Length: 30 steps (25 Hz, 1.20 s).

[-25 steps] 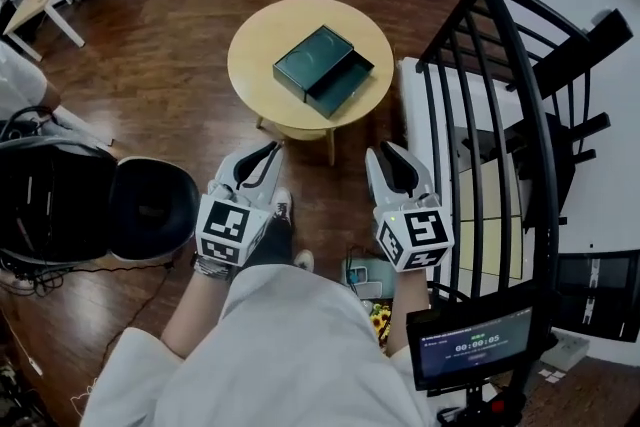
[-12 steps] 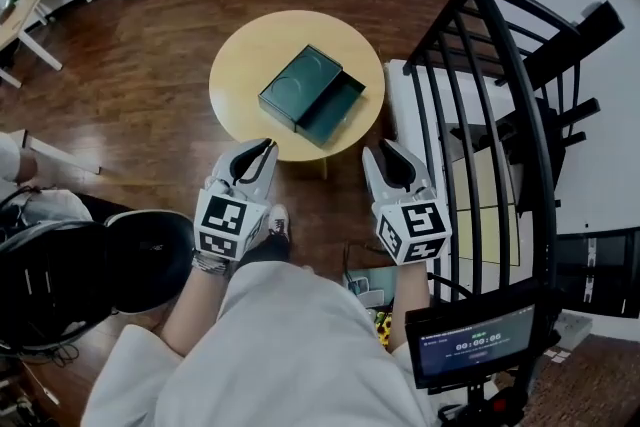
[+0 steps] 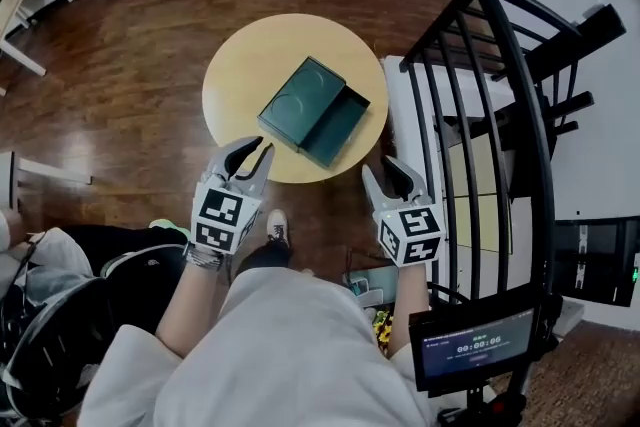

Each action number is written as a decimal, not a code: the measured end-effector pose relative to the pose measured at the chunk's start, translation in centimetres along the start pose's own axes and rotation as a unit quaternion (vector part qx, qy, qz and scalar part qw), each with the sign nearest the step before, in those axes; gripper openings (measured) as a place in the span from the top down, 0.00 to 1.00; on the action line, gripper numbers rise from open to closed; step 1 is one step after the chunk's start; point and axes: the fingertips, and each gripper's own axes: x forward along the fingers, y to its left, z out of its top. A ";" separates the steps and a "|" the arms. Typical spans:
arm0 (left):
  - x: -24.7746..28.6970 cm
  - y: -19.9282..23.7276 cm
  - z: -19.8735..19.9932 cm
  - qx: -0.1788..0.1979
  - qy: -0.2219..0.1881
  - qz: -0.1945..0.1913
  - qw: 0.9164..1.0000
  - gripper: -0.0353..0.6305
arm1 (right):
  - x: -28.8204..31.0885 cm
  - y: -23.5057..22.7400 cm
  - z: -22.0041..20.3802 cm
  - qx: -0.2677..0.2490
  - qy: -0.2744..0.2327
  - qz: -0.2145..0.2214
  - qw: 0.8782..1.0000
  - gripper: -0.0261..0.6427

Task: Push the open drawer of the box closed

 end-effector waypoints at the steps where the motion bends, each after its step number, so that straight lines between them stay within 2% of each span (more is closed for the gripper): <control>1: 0.3 0.7 -0.2 -0.001 0.007 -0.003 1.000 0.83 | 0.6 0.0 -0.4 0.005 0.009 -0.003 1.000 0.76; 7: 1.5 5.3 -1.9 -0.012 0.041 -0.019 0.999 0.78 | 4.1 1.1 -1.4 0.019 0.060 -0.010 0.998 0.74; 13: 5.6 4.1 -4.6 -0.013 0.087 -0.044 0.995 0.75 | 6.4 -1.5 -6.2 -0.011 0.125 -0.006 0.992 0.69; 17: 7.0 5.3 -6.2 -0.015 0.113 -0.052 0.992 0.75 | 7.8 -2.1 -7.8 -0.017 0.155 -0.004 0.988 0.69; 22: 8.7 6.3 -9.4 -0.026 0.154 -0.039 0.987 0.75 | 9.3 -3.2 -11.3 -0.009 0.182 0.001 0.983 0.69; 30: 12.0 9.9 -12.3 -0.034 0.183 0.000 0.982 0.75 | 13.0 -4.4 -15.3 0.016 0.219 0.033 0.975 0.69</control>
